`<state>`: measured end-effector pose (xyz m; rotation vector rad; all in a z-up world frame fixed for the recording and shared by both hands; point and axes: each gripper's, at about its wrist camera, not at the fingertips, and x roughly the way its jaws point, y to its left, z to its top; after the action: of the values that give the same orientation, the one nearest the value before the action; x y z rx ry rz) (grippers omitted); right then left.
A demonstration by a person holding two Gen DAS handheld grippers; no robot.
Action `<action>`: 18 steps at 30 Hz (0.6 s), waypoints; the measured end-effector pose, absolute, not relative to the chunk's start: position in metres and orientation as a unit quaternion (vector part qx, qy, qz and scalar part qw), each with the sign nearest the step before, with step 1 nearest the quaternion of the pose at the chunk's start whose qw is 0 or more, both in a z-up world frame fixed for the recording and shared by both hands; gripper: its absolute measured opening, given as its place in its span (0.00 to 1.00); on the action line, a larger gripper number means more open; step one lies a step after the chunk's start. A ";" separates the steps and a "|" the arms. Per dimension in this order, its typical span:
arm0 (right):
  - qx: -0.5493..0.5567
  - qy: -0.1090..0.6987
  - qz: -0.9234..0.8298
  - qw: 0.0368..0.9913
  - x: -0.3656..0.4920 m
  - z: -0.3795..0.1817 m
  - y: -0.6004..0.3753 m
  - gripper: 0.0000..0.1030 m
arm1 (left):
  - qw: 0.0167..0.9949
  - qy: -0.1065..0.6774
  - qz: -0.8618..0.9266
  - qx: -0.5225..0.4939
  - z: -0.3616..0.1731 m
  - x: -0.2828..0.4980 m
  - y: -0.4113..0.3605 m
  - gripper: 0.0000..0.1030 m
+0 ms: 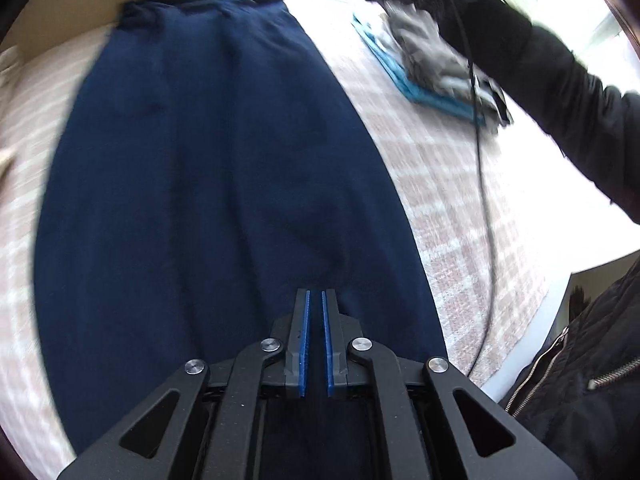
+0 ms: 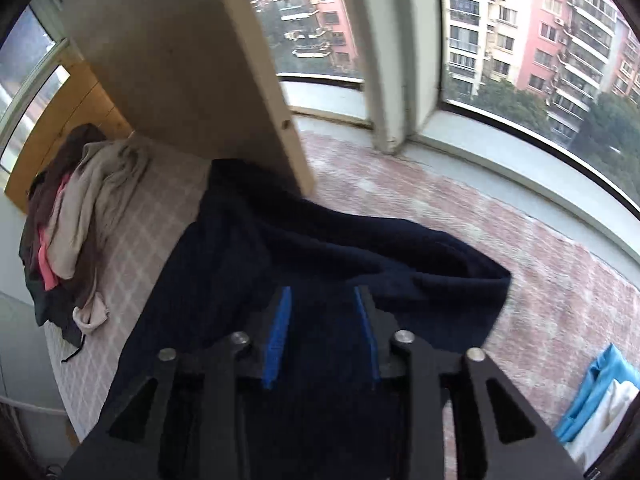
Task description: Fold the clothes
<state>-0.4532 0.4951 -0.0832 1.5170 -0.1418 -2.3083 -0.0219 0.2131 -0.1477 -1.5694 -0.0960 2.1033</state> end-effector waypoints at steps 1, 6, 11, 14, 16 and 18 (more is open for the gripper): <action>0.539 -0.052 -0.817 0.200 -0.452 -0.086 0.484 0.35 | 0.239 -0.036 0.783 -0.573 -0.143 -0.019 0.203 0.06; 0.540 -0.068 -0.810 0.219 -0.486 -0.136 0.419 0.35 | 0.180 -0.077 0.800 -0.567 -0.128 0.000 0.151 0.06; 0.537 -0.044 -0.826 0.167 -0.506 -0.152 0.400 0.35 | 0.118 -0.095 0.810 -0.567 -0.128 0.015 0.108 0.07; 0.556 -0.079 -0.809 0.173 -0.515 -0.160 0.404 0.35 | 0.093 -0.111 0.810 -0.568 -0.132 0.022 0.089 0.07; 0.559 -0.059 -0.812 0.157 -0.514 -0.164 0.400 0.32 | 0.085 -0.116 0.805 -0.576 -0.139 0.028 0.082 0.07; 0.554 -0.008 -0.824 0.117 -0.511 -0.164 0.396 0.29 | 0.081 -0.116 0.796 -0.588 -0.149 0.034 0.079 0.07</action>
<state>-0.5110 0.3959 -0.1635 1.6221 -0.0248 -2.4126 0.0336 0.0789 -0.1495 -1.7586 -0.3458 2.3801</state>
